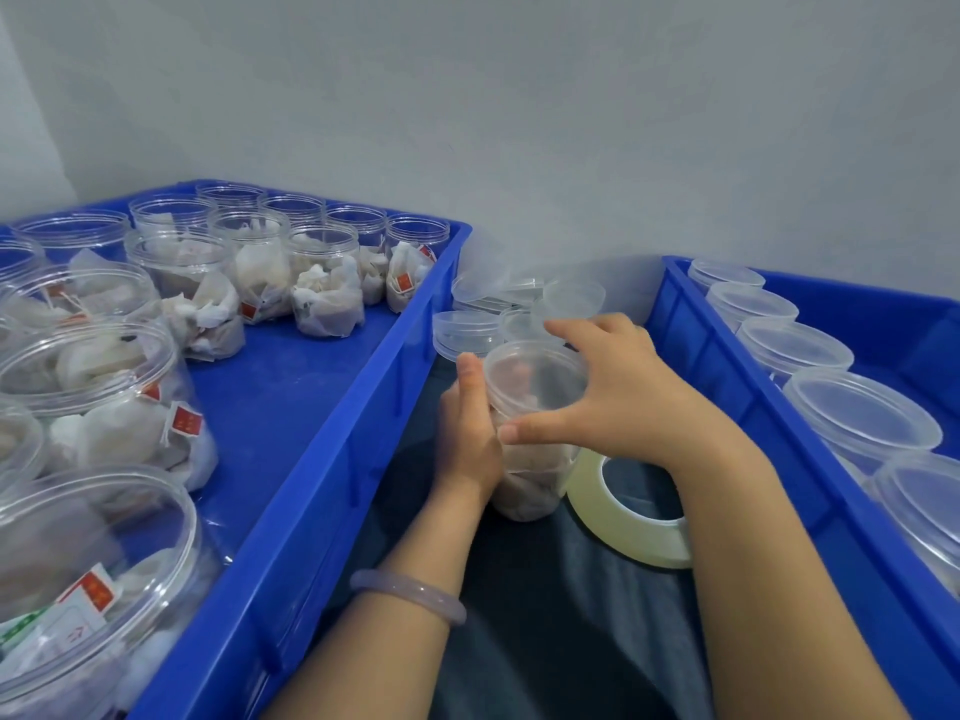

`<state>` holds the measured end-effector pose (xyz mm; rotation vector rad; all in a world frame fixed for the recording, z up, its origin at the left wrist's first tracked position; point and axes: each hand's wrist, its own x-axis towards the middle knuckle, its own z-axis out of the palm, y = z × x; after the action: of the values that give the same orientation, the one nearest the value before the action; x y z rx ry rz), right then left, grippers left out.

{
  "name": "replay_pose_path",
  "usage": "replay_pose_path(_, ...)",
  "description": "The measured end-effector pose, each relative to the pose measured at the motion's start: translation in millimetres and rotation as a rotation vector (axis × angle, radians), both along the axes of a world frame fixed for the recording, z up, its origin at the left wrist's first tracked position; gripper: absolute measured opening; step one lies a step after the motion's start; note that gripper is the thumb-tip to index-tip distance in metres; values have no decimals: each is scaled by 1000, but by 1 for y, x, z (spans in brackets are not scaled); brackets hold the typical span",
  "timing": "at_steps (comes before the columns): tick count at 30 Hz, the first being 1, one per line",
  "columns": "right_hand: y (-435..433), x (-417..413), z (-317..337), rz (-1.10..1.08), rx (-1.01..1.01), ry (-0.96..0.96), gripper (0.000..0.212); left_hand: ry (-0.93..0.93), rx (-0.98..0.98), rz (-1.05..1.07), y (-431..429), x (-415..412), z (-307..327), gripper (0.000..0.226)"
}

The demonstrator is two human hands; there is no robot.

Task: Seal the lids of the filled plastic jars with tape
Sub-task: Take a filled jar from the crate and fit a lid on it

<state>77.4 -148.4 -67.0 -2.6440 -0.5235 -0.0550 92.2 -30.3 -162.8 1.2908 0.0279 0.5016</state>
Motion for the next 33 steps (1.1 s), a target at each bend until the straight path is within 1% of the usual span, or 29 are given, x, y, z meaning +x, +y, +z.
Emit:
replay_pose_path(1,0,1,-3,66,87,17,107,0,9,-76,3,-1,0,69)
replay_pose_path(3,3,4,-10,144,229,26,94,5,7,-174,4,-3,-1,71)
replay_pose_path(4,4,6,-16,140,285,-2,86,10,24,-152,3,-2,-4,69)
replay_pose_path(6,9,6,-25,80,373,-82,78,20,69,-3,-2,-3,-6,64)
replay_pose_path(8,16,4,-31,13,423,-142,83,30,72,95,-5,-4,-5,66)
replay_pose_path(10,19,4,-33,-10,439,-173,85,42,56,64,-3,-3,-4,67)
replay_pose_path(12,18,7,-33,21,451,-157,81,44,7,-42,0,-2,-3,65)
replay_pose_path(13,16,9,-33,41,462,-138,77,41,11,-114,2,-3,-2,70)
replay_pose_path(15,10,11,-31,55,517,-101,72,21,136,-267,10,-5,-1,97)
replay_pose_path(16,6,12,-30,54,556,-82,72,5,208,-347,14,-6,0,107)
replay_pose_path(17,4,13,-29,57,582,-58,73,-5,252,-423,19,-7,2,111)
replay_pose_path(19,2,15,-27,100,564,-12,71,-41,251,-554,28,-7,3,109)
replay_pose_path(21,1,17,-24,163,534,27,62,-67,246,-619,33,-9,3,96)
replay_pose_path(22,1,19,-23,185,537,37,58,-56,279,-635,34,-9,3,91)
replay_pose_path(24,-1,20,-24,190,556,34,49,19,387,-596,31,-8,2,95)
replay_pose_path(26,0,23,-28,131,600,9,42,98,468,-403,22,-6,1,91)
replay_pose_path(27,2,24,-29,87,623,-14,39,120,456,-310,17,-6,-1,84)
replay_pose_path(29,6,26,-32,3,631,-71,38,148,406,-198,8,-5,-5,74)
replay_pose_path(32,11,20,-39,-85,633,-140,45,178,422,-119,0,-6,-8,80)
replay_pose_path(33,13,16,-42,-114,638,-192,48,185,421,-104,-1,-6,-7,78)
